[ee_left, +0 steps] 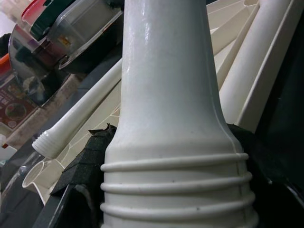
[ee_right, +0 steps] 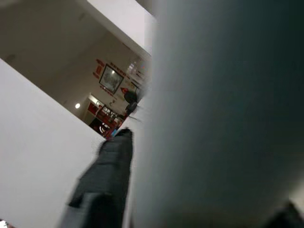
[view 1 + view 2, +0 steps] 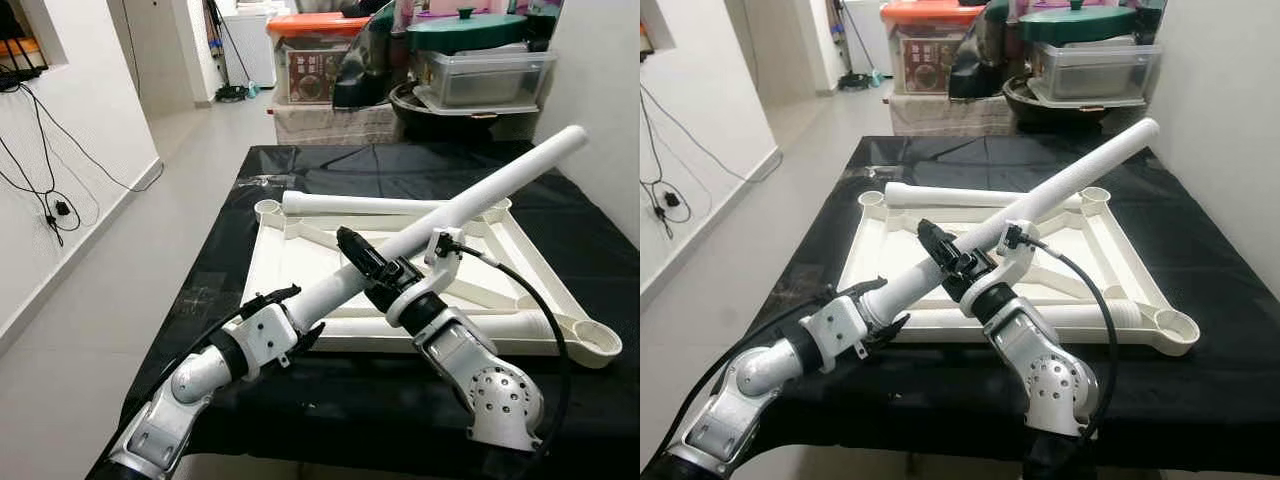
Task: Building children table
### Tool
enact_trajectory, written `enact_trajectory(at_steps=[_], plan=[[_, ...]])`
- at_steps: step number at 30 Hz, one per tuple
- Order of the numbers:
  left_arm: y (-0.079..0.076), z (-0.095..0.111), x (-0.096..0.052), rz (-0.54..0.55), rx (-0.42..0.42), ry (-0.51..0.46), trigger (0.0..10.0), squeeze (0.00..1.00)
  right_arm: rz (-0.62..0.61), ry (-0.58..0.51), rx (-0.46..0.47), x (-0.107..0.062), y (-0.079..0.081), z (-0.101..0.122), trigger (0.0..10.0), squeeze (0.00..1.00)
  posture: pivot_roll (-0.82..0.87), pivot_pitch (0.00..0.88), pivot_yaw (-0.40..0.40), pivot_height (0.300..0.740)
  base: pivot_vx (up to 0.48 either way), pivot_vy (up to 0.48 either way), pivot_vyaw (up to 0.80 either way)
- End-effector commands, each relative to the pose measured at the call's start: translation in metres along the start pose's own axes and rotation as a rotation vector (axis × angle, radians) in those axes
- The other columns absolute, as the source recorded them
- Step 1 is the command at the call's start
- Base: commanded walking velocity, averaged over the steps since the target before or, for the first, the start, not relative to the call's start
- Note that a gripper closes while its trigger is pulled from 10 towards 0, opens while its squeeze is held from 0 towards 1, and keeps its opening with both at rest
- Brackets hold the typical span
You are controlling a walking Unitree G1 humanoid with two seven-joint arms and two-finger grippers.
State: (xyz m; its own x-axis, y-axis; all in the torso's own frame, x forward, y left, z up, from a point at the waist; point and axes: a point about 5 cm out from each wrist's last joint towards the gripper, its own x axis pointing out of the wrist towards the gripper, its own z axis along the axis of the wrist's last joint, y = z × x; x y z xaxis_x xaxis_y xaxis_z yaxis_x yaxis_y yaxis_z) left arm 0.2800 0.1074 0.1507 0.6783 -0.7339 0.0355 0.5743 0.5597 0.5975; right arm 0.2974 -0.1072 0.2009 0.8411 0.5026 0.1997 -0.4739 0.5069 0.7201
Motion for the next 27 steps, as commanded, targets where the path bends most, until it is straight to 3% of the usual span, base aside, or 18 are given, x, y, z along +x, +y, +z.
enact_trajectory(at_steps=[1, 2, 20, 21, 22, 24, 25, 27], plan=[[-0.011, -0.0009, 0.0052, -0.06, -0.002, 0.001, 10.0, 0.0, 0.068, 0.009, 0.002, 0.0054, 0.0132, -0.0016, 1.1, 0.0, 0.13, 0.0, 0.007, 0.74, 0.0, 0.0, 0.0], [-0.0111, -0.0008, 0.006, -0.057, -0.003, 0.0, 10.0, 0.0, 0.067, 0.008, 0.0, 0.0055, 0.013, -0.0016, 10.0, 0.0, 0.13, 0.0, 0.004, 0.74, 0.0, 0.0, 0.0], [-0.0177, -0.0007, 0.0083, -0.052, -0.021, -0.007, 10.0, 0.0, 0.062, -0.014, -0.004, 0.0096, 0.0165, -0.0033, 10.0, 0.0, 0.13, 0.0, 0.0, 0.74, 0.0, 0.0, 0.0], [-0.0181, -0.0009, 0.0086, -0.051, -0.021, -0.008, 10.0, 0.0, 0.062, -0.019, -0.006, 0.0105, 0.0167, -0.0029, 10.0, 0.56, 0.13, 0.0, 0.0, 0.74, 0.0, 0.0, 0.0], [-0.0183, -0.0013, 0.0087, -0.051, -0.02, -0.008, 10.0, 0.0, 0.061, -0.023, -0.007, 0.0114, 0.0168, -0.0023, 10.0, 0.59, 0.13, 0.0, 0.001, 0.74, 0.0, 0.0, 0.0], [-0.0183, -0.0013, 0.0087, -0.051, -0.02, -0.008, 10.0, 0.0, 0.061, -0.023, -0.007, 0.0114, 0.0168, -0.0023, 10.0, 0.59, 0.13, 0.0, 0.001, 0.74, 0.0, 0.0, 0.0], [-0.0183, -0.0017, 0.0086, -0.051, -0.019, -0.007, 10.0, 0.0, 0.059, -0.024, -0.011, 0.0122, 0.017, -0.002, 10.0, 0.0, 0.13, 0.0, 0.0, 0.74, 0.0, 0.0, 0.0], [-0.0183, -0.002, 0.0086, -0.051, -0.019, -0.006, 10.0, 0.0, 0.06, -0.024, -0.014, 0.0128, 0.0176, -0.0019, 10.0, 0.0, 0.13, 0.0, 0.001, 0.74, 0.0, 0.0, 0.0]])
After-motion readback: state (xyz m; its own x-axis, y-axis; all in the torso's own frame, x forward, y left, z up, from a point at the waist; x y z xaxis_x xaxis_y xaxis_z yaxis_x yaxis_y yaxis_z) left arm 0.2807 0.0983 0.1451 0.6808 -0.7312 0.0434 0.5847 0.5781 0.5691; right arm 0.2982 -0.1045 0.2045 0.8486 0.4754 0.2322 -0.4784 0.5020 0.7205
